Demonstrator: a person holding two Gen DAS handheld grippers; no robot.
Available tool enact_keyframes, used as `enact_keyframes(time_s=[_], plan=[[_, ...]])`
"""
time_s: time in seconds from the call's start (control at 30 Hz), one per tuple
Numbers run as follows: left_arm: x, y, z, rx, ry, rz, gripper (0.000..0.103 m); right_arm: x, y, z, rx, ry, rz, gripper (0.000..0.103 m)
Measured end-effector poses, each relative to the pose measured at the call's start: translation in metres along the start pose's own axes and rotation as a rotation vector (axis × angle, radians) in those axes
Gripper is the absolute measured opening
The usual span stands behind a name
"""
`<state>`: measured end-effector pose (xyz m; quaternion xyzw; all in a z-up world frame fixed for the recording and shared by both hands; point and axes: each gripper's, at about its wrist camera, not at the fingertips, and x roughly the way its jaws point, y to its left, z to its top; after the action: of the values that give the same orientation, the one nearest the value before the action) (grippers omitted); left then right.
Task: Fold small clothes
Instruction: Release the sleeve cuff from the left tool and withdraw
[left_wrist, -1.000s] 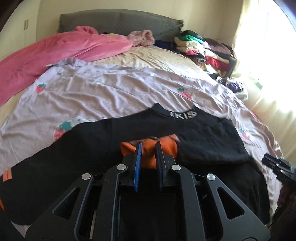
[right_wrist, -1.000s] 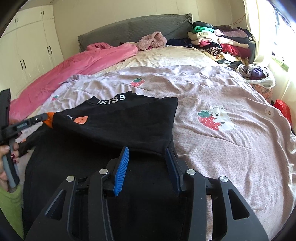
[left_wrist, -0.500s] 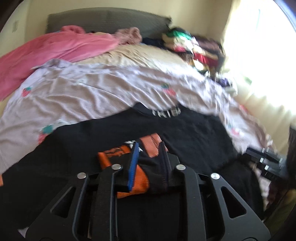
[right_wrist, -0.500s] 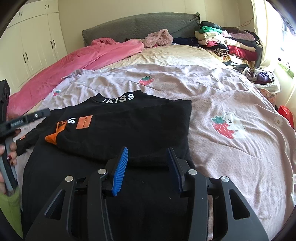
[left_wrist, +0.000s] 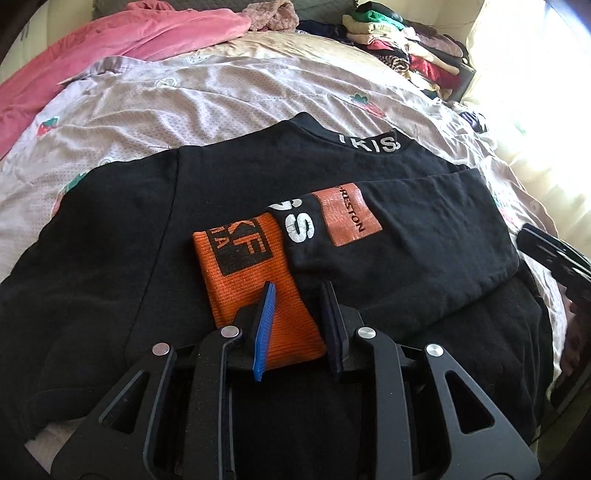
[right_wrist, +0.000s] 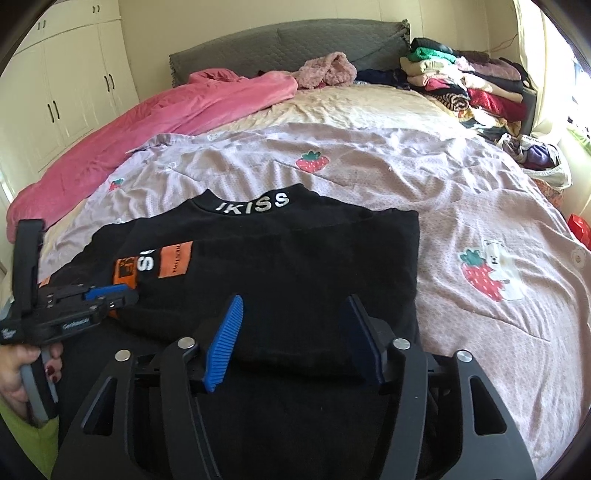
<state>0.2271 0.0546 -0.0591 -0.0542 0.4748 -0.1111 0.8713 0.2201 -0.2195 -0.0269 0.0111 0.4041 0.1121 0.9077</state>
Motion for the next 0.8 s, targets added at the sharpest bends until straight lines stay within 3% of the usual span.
enact_keyframes(time_s=[0.1, 0.17, 0.23, 0.37, 0.5, 0.63, 0.8], plan=[[0.0, 0.002, 0.001, -0.005, 0.001, -0.005, 0.019, 0.024, -0.015, -0.003, 0.041, 0.081, -0.083, 0.058], [0.0, 0.002, 0.001, -0.004, 0.001, -0.007, 0.019, 0.046, -0.031, -0.011, 0.117, 0.172, -0.087, 0.058], [-0.001, 0.002, 0.001, -0.005, 0.001, -0.01, 0.019, 0.049, -0.043, -0.015, 0.18, 0.163, -0.041, 0.058], [-0.001, 0.002, 0.002, -0.008, -0.001, -0.012, 0.019, 0.044, -0.031, -0.016, 0.129, 0.151, -0.088, 0.06], [-0.008, -0.001, 0.002, 0.004, -0.017, 0.009, 0.024, 0.028, -0.032, -0.021, 0.185, 0.11, -0.042, 0.075], [-0.013, -0.001, 0.004, 0.0, -0.031, 0.014, 0.03, 0.012, -0.032, -0.022, 0.228, 0.078, -0.021, 0.079], [-0.022, 0.0, 0.003, -0.002, -0.048, 0.031, 0.052, -0.005, -0.032, -0.031, 0.253, 0.064, -0.012, 0.079]])
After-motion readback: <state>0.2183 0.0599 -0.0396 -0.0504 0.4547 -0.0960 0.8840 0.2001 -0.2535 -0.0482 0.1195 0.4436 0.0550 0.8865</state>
